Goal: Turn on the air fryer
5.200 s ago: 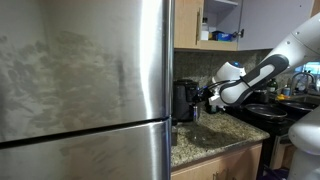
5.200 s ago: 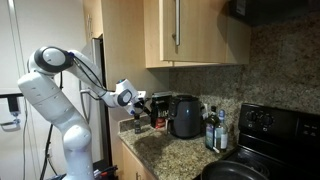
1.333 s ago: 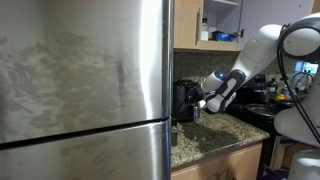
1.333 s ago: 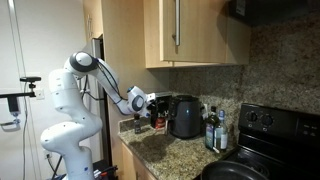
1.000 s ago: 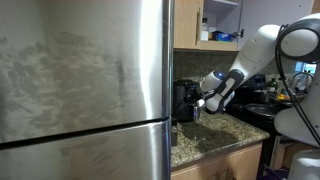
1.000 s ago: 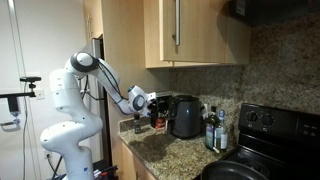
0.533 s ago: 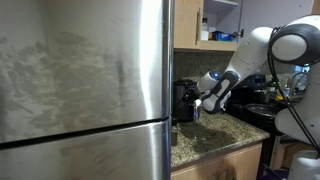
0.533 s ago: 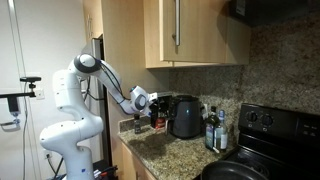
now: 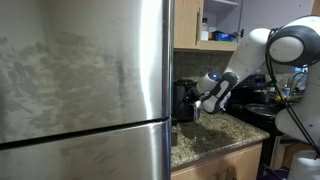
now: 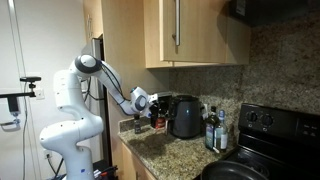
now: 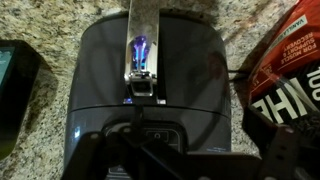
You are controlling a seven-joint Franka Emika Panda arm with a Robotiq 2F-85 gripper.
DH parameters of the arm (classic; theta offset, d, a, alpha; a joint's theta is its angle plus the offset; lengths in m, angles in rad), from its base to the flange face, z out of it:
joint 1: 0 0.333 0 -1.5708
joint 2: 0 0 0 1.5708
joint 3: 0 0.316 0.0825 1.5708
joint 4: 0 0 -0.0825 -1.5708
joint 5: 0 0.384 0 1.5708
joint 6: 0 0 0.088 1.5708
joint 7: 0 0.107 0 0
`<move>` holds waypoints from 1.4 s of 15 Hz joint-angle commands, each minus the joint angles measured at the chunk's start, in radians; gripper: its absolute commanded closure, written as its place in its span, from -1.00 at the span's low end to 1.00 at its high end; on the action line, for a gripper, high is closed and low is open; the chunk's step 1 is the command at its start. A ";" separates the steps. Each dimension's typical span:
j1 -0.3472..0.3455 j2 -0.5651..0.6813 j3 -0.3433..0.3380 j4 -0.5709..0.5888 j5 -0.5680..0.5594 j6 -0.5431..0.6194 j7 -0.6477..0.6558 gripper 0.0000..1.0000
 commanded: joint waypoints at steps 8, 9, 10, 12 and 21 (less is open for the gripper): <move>-0.071 -0.064 0.060 0.043 0.007 0.032 0.014 -1.00; -0.089 -0.080 0.073 0.054 0.009 0.027 0.018 -1.00; -0.112 -0.084 0.094 0.065 0.007 0.017 0.019 -1.00; -0.164 -0.100 0.142 0.082 0.000 0.019 0.025 -1.00; -0.183 -0.104 0.206 0.091 0.177 0.008 -0.101 -1.00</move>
